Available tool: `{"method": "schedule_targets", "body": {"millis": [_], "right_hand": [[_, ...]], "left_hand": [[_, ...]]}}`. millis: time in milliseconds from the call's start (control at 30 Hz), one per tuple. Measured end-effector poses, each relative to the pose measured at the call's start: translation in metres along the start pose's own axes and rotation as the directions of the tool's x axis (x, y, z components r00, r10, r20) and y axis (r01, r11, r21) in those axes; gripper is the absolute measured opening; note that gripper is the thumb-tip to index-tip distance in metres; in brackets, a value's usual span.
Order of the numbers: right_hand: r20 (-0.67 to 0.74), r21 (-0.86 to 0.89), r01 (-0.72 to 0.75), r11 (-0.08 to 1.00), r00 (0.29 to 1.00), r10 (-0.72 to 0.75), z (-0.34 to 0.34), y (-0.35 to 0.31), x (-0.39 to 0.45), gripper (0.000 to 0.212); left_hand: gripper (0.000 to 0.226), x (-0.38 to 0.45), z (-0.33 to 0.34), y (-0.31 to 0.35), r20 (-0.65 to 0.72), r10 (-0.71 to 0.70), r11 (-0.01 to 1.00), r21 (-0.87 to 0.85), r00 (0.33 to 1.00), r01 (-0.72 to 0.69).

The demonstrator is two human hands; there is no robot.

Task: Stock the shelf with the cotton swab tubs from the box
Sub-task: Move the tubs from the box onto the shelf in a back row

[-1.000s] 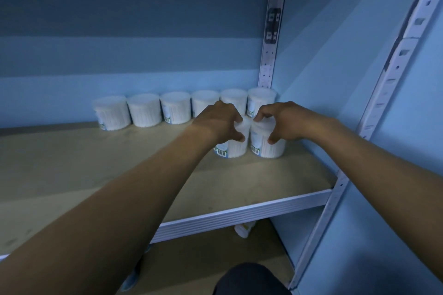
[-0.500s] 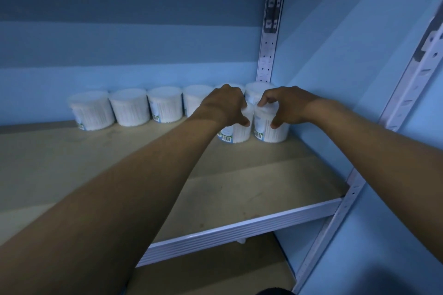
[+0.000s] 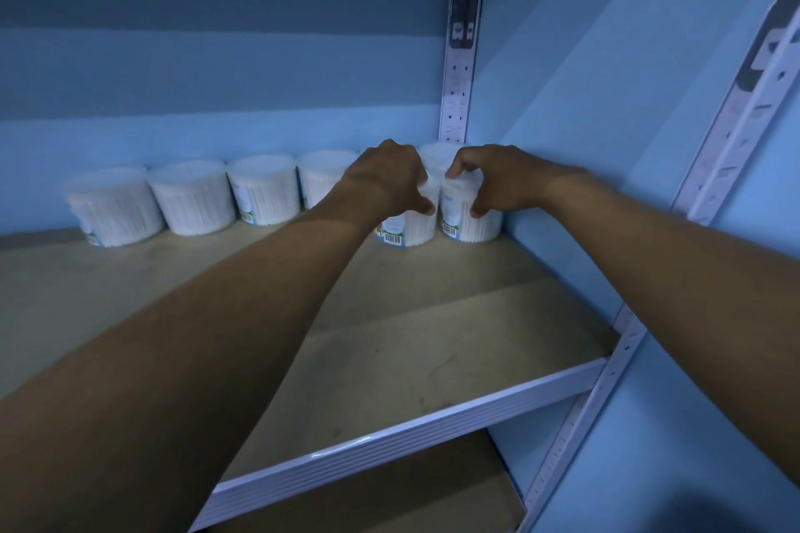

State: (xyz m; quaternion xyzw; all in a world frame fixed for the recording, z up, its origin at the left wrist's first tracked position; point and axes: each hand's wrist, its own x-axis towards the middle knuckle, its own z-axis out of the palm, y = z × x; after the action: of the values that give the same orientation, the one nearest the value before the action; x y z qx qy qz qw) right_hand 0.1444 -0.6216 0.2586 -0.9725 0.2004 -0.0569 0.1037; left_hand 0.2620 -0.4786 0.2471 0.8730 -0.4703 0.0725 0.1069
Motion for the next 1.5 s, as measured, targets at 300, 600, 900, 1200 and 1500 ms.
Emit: {"method": "schedule_targets", "body": {"millis": [300,600,900,1200,1500], "right_hand": [[0.016,-0.055,0.002,0.998,1.0,-0.001,-0.001,0.002,0.009,0.063],[0.011,-0.078,-0.014,0.997,1.0,0.015,-0.001,-0.003,0.002,0.069],[-0.128,0.035,0.054,0.998,0.991,-0.049,-0.01,-0.039,-0.052,0.065],[-0.051,0.147,0.262,0.954,0.965,-0.257,0.011,-0.128,-0.153,0.063],[0.053,0.198,0.362,0.911,0.924,-0.378,0.071,-0.187,-0.244,0.062]], "left_hand": [[0.044,0.01,0.004,-0.001,-0.012,0.045,0.998,0.038,0.999,-0.045],[0.07,-0.008,-0.001,0.0,0.022,0.022,1.0,0.003,1.0,-0.022],[0.072,-0.097,-0.038,-0.015,-0.051,-0.005,0.994,-0.114,0.999,-0.001],[0.073,-0.229,-0.063,-0.04,-0.069,-0.029,0.997,-0.072,0.997,0.024],[0.07,-0.357,-0.048,-0.059,-0.06,-0.055,0.998,-0.044,0.997,0.052]]}}
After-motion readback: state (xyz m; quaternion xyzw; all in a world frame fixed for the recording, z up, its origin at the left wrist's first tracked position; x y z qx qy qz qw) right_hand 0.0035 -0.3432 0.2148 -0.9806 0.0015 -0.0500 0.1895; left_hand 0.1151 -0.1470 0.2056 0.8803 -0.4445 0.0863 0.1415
